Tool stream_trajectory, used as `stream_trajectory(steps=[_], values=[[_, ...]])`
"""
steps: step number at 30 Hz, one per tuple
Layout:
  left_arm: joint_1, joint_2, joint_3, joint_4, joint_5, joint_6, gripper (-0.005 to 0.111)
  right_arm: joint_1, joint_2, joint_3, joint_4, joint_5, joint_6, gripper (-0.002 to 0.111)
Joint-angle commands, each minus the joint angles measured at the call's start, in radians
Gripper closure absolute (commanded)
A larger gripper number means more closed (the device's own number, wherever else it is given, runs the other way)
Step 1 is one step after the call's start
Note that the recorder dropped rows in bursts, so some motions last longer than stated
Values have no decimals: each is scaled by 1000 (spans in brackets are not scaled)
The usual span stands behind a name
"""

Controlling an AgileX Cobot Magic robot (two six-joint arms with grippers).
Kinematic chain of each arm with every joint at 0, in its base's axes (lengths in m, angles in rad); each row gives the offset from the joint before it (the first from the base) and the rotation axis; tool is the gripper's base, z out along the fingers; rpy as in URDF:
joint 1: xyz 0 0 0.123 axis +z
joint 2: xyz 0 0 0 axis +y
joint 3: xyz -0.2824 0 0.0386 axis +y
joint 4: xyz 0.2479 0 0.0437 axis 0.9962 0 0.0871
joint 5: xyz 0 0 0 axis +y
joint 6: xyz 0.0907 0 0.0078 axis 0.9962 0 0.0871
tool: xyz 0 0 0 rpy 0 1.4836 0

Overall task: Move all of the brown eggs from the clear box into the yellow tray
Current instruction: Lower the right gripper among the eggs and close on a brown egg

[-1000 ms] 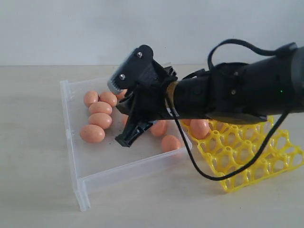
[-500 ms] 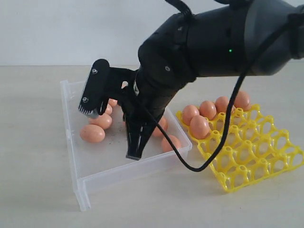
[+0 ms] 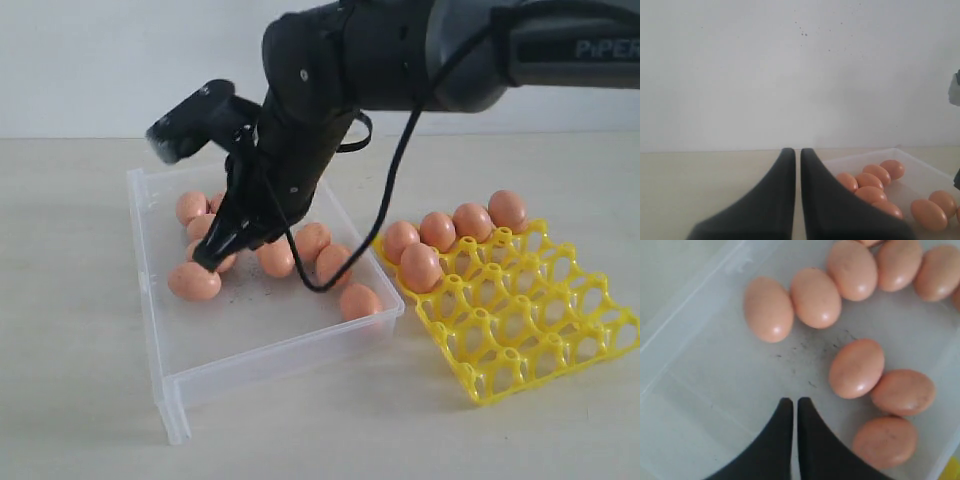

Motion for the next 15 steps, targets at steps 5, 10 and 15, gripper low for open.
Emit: stream_trajectory(steps=[5, 10, 15], values=[[-3, 4, -2, -5, -16, 5, 103, -191, 178, -231, 372, 325, 60, 89], [-3, 4, -2, -5, -16, 5, 103, -196, 227, -276, 373, 251, 64, 50], [-3, 4, -2, -5, -16, 5, 103, -196, 283, -371, 335, 274, 73, 54]])
